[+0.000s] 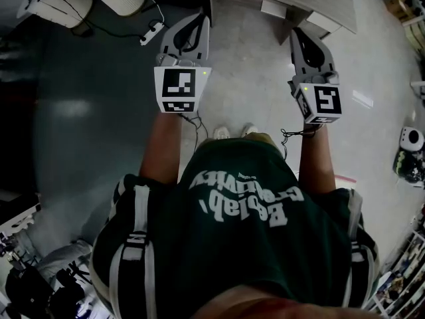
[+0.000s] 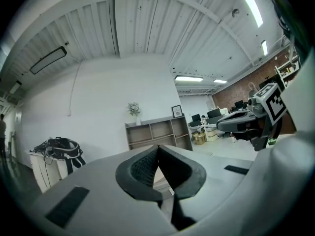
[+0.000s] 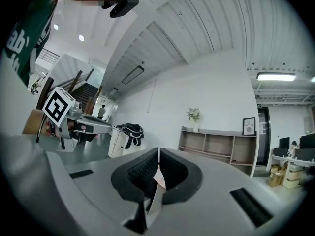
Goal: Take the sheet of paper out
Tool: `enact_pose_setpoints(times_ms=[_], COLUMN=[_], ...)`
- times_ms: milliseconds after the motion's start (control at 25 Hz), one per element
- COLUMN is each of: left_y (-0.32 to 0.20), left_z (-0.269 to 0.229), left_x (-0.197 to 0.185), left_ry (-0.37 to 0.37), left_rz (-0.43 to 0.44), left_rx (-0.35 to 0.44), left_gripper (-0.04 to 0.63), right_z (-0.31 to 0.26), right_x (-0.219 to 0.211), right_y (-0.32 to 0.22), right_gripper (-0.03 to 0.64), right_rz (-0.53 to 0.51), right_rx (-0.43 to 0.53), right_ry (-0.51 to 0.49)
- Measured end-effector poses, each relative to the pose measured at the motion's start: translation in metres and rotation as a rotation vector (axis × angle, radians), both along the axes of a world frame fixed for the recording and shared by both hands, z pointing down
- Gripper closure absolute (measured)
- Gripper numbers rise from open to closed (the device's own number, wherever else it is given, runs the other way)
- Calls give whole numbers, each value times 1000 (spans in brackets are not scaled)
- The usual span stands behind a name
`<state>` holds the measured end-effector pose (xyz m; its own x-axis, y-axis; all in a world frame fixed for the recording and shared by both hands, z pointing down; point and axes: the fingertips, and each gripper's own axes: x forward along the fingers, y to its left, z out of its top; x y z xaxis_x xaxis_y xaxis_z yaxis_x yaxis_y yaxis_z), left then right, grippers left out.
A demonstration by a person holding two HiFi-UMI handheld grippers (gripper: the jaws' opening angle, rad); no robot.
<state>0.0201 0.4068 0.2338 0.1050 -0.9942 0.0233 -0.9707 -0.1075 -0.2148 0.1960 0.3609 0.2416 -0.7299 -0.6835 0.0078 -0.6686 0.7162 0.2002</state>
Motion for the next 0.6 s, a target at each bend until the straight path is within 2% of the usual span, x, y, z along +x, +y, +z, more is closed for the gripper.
enact_pose_setpoints(times_ms=[360,600], left_y=[23,11], left_z=[12,18], left_x=[-21,-32], left_ry=[-7,8], left_rz=[23,12], left_rx=[-12,-17], left_gripper=[577,577], right_z=[13,14], right_x=[-23,-34], right_y=[26,11], right_gripper=[580,580], right_rz=[16,25], right_rx=[-11,-14], right_ry=[-13,-20])
